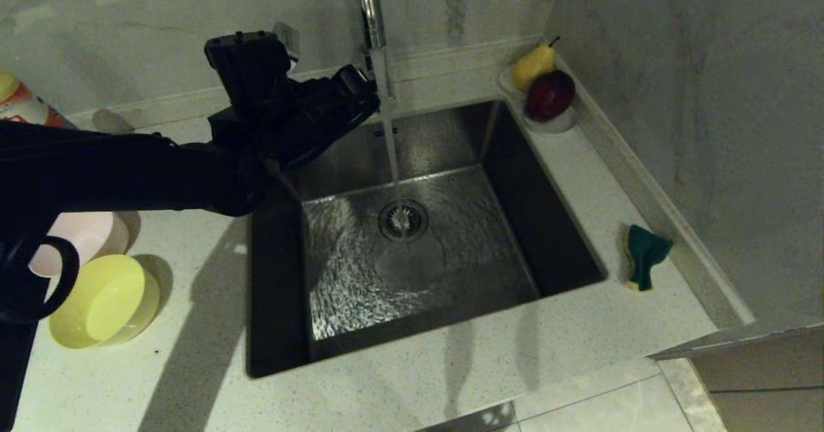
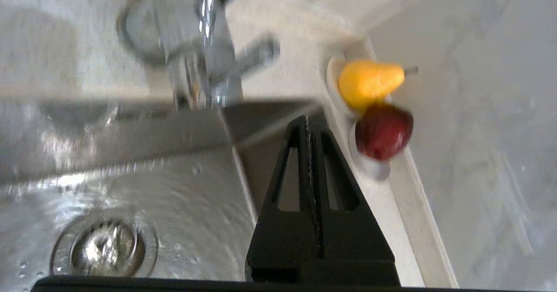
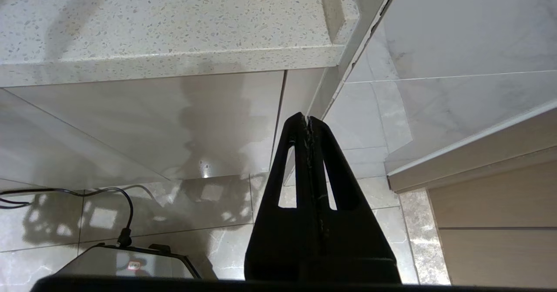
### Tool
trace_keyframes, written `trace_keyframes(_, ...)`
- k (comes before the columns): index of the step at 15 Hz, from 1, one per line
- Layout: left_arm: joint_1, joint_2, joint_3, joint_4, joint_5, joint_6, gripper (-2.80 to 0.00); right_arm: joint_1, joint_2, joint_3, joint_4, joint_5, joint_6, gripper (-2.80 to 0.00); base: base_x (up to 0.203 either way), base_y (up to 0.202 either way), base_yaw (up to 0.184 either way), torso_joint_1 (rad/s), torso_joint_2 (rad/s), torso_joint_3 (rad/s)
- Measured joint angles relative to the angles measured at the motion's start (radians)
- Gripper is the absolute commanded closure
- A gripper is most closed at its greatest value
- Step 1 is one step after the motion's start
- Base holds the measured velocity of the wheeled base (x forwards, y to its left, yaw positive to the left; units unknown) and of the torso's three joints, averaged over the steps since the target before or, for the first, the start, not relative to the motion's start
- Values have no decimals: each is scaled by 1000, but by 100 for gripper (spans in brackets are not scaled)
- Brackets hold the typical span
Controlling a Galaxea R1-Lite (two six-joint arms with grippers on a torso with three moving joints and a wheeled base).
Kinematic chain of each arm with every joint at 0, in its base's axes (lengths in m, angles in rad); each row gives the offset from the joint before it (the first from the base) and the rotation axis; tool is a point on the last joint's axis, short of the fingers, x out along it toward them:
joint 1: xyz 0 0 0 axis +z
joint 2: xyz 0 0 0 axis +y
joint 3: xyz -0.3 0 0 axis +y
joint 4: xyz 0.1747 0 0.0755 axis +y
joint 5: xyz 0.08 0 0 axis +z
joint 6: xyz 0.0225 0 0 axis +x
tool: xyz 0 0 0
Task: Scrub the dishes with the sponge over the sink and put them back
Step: Turn off the faucet
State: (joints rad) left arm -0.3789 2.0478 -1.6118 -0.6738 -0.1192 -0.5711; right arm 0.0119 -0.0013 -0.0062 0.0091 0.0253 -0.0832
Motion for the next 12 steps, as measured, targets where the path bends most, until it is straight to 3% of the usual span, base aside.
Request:
trace_keyframes(3, -4, 52, -64, -17, 45, 19, 0, 0, 0, 0, 0, 0, 0, 0, 0, 0, 0, 0, 0, 0)
trace_keyframes(6, -6, 95, -75, -98, 55, 87, 0, 0, 0, 0, 0, 0, 0, 0, 0, 0, 0, 0, 0, 0)
trace_keyframes(12, 1, 135, -119, -94, 85, 109, 0, 0, 0, 0, 0, 0, 0, 0, 0, 0, 0, 0, 0, 0)
